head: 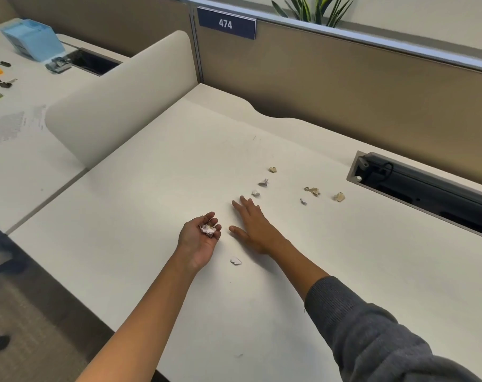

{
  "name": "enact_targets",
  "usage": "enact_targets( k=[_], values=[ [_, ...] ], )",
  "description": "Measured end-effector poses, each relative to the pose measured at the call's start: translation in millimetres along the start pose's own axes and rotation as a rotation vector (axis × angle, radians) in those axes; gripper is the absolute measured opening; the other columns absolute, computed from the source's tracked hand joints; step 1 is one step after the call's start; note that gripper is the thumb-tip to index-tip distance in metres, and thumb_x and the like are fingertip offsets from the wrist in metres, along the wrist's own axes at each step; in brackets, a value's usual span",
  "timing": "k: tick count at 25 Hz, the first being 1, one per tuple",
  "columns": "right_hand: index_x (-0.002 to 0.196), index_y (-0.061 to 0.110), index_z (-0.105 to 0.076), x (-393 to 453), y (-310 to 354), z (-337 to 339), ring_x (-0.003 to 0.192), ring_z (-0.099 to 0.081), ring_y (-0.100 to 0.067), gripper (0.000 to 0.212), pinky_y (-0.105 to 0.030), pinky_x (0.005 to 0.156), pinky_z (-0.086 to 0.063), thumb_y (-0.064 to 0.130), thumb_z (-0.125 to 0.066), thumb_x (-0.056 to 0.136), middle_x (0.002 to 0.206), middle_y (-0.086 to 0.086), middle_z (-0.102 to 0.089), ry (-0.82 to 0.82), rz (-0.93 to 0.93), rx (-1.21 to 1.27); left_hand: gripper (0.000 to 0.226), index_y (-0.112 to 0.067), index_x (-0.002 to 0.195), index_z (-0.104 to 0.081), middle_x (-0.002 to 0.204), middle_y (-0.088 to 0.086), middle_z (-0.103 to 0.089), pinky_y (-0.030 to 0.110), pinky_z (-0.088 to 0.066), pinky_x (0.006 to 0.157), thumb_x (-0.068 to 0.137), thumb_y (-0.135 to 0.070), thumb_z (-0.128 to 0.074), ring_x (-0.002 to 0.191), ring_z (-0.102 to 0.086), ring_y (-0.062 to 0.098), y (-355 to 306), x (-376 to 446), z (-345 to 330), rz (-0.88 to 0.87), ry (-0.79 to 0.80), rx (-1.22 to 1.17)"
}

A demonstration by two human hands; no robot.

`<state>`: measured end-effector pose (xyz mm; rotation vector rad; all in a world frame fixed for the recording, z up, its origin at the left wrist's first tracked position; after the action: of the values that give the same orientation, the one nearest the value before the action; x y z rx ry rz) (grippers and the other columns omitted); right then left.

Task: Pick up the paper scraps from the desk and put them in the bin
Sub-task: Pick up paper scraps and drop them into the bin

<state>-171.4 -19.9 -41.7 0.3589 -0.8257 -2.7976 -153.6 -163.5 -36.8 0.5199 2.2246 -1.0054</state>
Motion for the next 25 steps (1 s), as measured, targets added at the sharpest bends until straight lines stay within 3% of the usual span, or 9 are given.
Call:
enact_targets(
  k=[9, 11, 14, 17, 21, 23, 25],
  values=[
    [0.152, 0.012, -0.035, -58, 16, -28, 0.153, -0.012, -0.023, 0.060, -0.034, 0.124, -0.008, 0.041, -0.049, 0.101, 0.164, -0.009, -0.019, 0.000, 0.098, -0.027, 0.027, -0.004, 0.085, -0.060, 0.078, 0.007, -0.052, 0.023, -0.038, 0.062, 0.098, -0.012, -0.037, 0.068, -0.049, 0.021, 12, 3, 4, 0.018, -0.018, 0.033],
    [0.149, 0.013, -0.039, -72, 24, -31, 0.151, -0.018, -0.023, 0.047, -0.038, 0.121, -0.025, 0.027, -0.045, 0.105, 0.161, -0.009, -0.025, -0.017, 0.114, -0.080, 0.027, -0.004, 0.085, -0.060, 0.078, 0.007, -0.052, 0.023, -0.037, 0.062, 0.098, -0.012, -0.038, 0.068, -0.049, 0.020, 18, 1, 2, 0.028, -0.015, 0.047],
    [0.138, 0.012, -0.046, -96, 32, -29, 0.140, -0.034, -0.022, 0.036, -0.042, 0.090, -0.052, 0.011, -0.039, 0.103, 0.147, -0.006, -0.040, -0.032, 0.108, -0.194, 0.028, -0.005, 0.085, -0.060, 0.079, 0.007, -0.052, 0.023, -0.037, 0.062, 0.099, -0.012, -0.037, 0.068, -0.049, 0.020, 24, -3, 0, 0.040, -0.004, 0.070],
    [0.115, 0.009, -0.051, -115, 34, -28, 0.114, -0.046, -0.022, 0.022, -0.043, 0.073, -0.052, 0.003, -0.040, 0.097, 0.119, -0.005, -0.049, -0.029, 0.087, -0.284, 0.028, -0.004, 0.087, -0.060, 0.080, 0.007, -0.052, 0.023, -0.038, 0.062, 0.099, -0.012, -0.036, 0.069, -0.049, 0.020, 25, -6, 1, 0.039, -0.010, 0.086],
    [0.103, 0.009, -0.050, -131, 20, -22, 0.098, -0.049, -0.026, 0.020, -0.039, 0.066, -0.047, -0.005, -0.041, 0.092, 0.108, -0.006, -0.050, -0.042, 0.016, -0.312, 0.027, -0.004, 0.087, -0.060, 0.080, 0.007, -0.053, 0.023, -0.038, 0.063, 0.099, -0.012, -0.037, 0.069, -0.049, 0.020, 38, -14, -2, 0.062, 0.014, 0.114],
    [0.101, 0.009, -0.057, -135, 4, -7, 0.094, -0.054, -0.023, 0.017, -0.036, 0.072, -0.049, 0.001, -0.044, 0.094, 0.105, -0.004, -0.055, -0.118, -0.075, -0.195, 0.027, -0.003, 0.087, -0.060, 0.080, 0.008, -0.054, 0.024, -0.039, 0.063, 0.099, -0.012, -0.038, 0.069, -0.050, 0.020, 45, -18, -4, 0.075, 0.027, 0.122],
    [0.098, 0.012, -0.071, -138, -21, 16, 0.085, -0.060, -0.015, 0.019, -0.022, 0.073, -0.047, 0.008, -0.053, 0.093, 0.099, 0.001, -0.065, -0.210, -0.281, 0.101, 0.026, -0.003, 0.087, -0.061, 0.080, 0.008, -0.054, 0.024, -0.040, 0.064, 0.099, -0.012, -0.039, 0.069, -0.051, 0.020, 52, -20, -6, 0.084, 0.034, 0.133]
  ],
)
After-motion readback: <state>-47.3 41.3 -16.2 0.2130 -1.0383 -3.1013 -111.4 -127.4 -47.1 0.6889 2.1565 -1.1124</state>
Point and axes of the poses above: each hand's wrist, its own x-axis towards the middle knuckle, its own z-axis out of the back of the hand, y = z × x, the point moved 8 cm from there along x, towards the middle knuckle
